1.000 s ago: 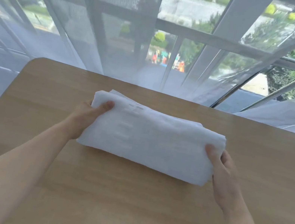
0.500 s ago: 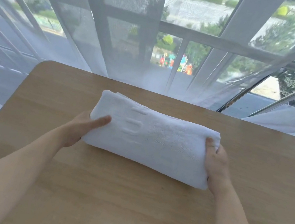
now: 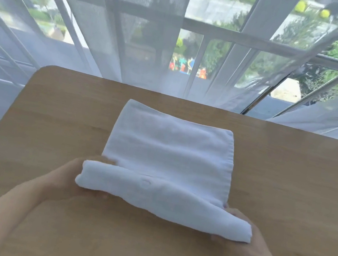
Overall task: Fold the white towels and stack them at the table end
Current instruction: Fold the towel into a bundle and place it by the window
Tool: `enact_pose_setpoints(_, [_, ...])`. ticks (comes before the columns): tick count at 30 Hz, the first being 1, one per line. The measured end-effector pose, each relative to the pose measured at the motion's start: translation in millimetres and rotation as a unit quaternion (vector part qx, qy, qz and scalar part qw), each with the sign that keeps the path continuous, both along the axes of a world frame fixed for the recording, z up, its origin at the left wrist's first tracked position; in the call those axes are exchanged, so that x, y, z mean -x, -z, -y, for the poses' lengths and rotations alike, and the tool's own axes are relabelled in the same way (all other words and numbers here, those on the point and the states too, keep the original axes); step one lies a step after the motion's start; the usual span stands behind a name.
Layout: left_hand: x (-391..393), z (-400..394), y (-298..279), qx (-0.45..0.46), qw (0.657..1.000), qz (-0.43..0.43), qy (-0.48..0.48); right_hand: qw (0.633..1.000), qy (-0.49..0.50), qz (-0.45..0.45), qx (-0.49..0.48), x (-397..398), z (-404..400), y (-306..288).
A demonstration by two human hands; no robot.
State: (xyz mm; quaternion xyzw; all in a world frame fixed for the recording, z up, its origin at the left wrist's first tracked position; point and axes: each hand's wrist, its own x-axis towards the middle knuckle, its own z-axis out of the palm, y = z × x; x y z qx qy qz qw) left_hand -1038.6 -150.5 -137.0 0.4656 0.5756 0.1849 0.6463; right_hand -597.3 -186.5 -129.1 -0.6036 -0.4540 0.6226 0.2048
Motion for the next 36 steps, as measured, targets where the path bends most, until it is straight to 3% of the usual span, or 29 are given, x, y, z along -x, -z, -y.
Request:
enact_pose_setpoints(2, [8.3,27.0,6.6,-0.089,0.991,-0.065,0.076,1.0,-0.011,0.024,0.008,2.8,13.3,0.9])
enact_pose_setpoints(4, [18.7,45.2,11.8,-0.213,0.94,-0.183,0.192,0.999,-0.01,0.029,0.01,7.1,25.2,2.9])
enact_pose_setpoints(6, [23.0,54.5,15.4,-0.279,0.915,-0.202,0.208,0.999,-0.013,0.034,-0.002,11.6,35.8,3.7])
enact_pose_setpoints(8, [24.9,56.8,18.7,-0.315,0.911,-0.189,0.185,0.999,-0.005,0.04,-0.023,13.6,44.1,2.6])
enact_pose_setpoints(12, [23.7,53.7,23.1,-0.246,0.959,-0.142,0.016,0.996,0.048,0.025,-0.076,13.4,44.3,-6.6])
enact_pose_setpoints(15, [7.3,48.5,17.2,-0.24,0.959,-0.124,-0.082,0.989,0.094,-0.038,-0.112,23.8,32.8,-14.2])
enact_pose_setpoints(18, [-5.2,43.3,18.4,-0.259,0.952,-0.074,-0.143,0.988,0.047,-0.087,-0.121,32.8,24.4,-15.7])
enact_pose_setpoints(23, [-14.3,36.5,18.1,-0.286,0.944,-0.051,-0.158,0.997,-0.015,-0.051,-0.058,31.8,21.3,-4.5])
enact_pose_setpoints(27, [-19.4,18.3,14.0,-0.249,0.949,-0.029,-0.189,0.992,0.09,-0.01,-0.091,29.6,20.9,1.2])
enact_pose_setpoints(32, [-26.7,-8.0,0.9,-0.184,0.958,0.03,-0.217,0.972,0.203,-0.047,-0.112,45.1,2.6,3.2])
enact_pose_setpoints(36, [-18.1,-17.8,2.8,-0.161,0.97,0.048,-0.175,0.951,0.263,-0.06,-0.149,56.2,-26.9,-4.8])
